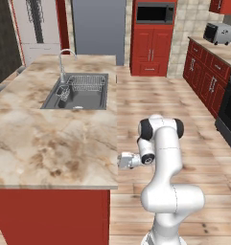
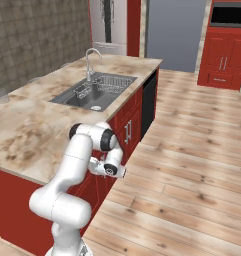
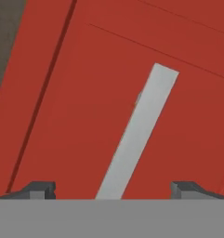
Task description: Take a straw from the drawer in front and place it inside the glass cup on the dining counter.
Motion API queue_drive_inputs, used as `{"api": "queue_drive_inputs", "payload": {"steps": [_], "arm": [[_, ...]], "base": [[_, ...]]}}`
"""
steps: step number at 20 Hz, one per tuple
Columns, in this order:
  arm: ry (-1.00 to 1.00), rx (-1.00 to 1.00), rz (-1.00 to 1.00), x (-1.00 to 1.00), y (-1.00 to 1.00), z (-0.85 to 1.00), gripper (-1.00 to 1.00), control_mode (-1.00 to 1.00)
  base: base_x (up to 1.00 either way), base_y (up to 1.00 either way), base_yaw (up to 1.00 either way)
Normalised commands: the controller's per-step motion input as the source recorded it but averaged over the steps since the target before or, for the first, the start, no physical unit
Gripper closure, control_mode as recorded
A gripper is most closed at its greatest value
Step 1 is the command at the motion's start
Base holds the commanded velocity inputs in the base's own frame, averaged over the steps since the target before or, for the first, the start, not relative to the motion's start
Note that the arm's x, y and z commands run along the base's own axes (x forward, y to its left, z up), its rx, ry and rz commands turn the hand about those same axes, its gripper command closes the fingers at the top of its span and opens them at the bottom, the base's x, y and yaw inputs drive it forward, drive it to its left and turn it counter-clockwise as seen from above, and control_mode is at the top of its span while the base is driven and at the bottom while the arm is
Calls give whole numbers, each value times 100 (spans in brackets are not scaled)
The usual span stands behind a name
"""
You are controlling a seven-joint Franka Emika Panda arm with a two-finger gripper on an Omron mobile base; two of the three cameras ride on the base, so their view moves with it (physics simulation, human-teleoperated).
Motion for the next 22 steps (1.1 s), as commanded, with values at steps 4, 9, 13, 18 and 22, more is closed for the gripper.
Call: {"api": "queue_drive_inputs", "payload": {"steps": [4, 9, 13, 18, 22], "arm": [[-6, 1, 0, -2, 4, 7, -100, -100], [-7, 0, 0, 0, 29, -4, -100, -100], [-2, 0, 0, 0, 29, -4, -100, -100], [-1, 0, 0, 0, 24, -8, -100, -100], [0, 0, 0, 0, 17, -11, 100, -100]], "base": [[0, 0, 0], [0, 0, 0], [0, 0, 0], [0, 0, 0], [0, 0, 0]]}}
